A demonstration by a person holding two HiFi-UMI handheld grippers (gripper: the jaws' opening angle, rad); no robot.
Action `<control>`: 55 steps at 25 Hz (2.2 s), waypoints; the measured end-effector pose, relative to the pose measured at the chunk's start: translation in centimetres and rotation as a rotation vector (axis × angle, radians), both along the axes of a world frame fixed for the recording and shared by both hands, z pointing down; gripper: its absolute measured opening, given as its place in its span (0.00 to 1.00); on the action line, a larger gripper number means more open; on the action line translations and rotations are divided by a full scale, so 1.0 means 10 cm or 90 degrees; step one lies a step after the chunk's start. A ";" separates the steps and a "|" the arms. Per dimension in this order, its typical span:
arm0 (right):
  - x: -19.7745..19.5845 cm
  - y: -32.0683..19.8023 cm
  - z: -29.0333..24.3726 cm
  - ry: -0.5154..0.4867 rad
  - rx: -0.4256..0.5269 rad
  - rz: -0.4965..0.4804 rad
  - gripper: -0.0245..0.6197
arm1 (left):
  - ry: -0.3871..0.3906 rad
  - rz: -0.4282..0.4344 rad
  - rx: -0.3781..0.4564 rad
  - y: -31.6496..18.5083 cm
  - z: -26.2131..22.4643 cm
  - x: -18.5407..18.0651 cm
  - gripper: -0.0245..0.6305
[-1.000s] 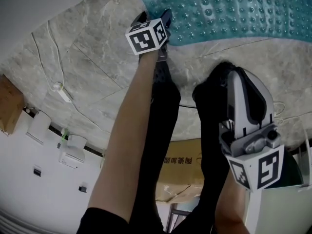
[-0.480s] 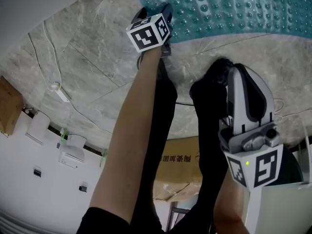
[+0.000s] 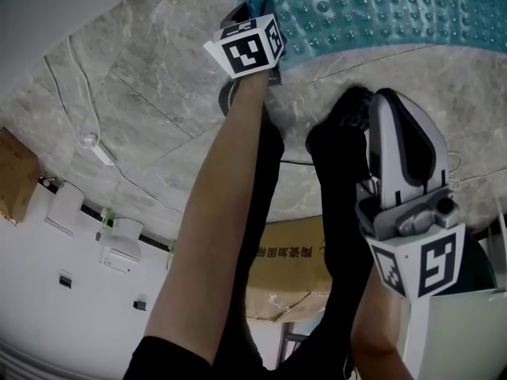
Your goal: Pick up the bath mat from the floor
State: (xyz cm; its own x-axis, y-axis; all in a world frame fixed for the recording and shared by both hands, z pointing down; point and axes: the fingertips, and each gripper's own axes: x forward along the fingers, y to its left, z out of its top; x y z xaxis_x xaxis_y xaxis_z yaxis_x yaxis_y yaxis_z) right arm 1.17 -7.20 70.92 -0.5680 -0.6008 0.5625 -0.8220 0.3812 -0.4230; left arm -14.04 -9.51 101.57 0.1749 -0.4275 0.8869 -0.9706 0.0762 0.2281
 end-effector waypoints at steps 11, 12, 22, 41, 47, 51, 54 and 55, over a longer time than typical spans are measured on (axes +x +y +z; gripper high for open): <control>0.13 -0.09 -0.74 -0.034 0.041 0.045 0.06 | 0.014 0.122 0.044 -0.24 -1.17 0.47 0.14; 0.18 -0.11 -0.89 -0.033 0.044 0.047 0.06 | 0.019 0.126 0.048 -0.27 -1.32 0.51 0.13; 0.86 -0.27 -2.48 0.005 0.092 0.070 0.06 | 0.107 0.151 0.078 -0.35 -3.09 1.38 0.11; 2.05 0.07 -5.13 0.028 0.180 0.098 0.06 | 0.193 0.250 0.185 0.09 -6.43 2.19 0.11; 2.27 0.23 -5.65 0.051 0.219 0.128 0.06 | 0.178 0.304 0.261 0.20 -7.40 2.29 0.11; 2.30 0.42 -5.93 0.055 0.243 0.159 0.06 | 0.173 0.330 0.338 0.25 -8.06 2.20 0.11; 2.18 0.61 -6.18 0.049 0.265 0.177 0.06 | 0.182 0.329 0.388 0.37 -8.55 2.01 0.11; 2.10 0.70 -6.27 0.045 0.272 0.181 0.06 | 0.184 0.327 0.401 0.44 -8.70 1.93 0.11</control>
State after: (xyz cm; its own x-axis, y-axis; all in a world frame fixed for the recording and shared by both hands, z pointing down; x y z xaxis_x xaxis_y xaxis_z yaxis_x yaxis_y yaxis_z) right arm 22.19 -0.24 8.25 -0.3188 -0.9104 0.2638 -0.9390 0.2656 -0.2183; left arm 5.26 -5.15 14.54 0.6636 -0.6313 0.4014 -0.7476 -0.5799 0.3237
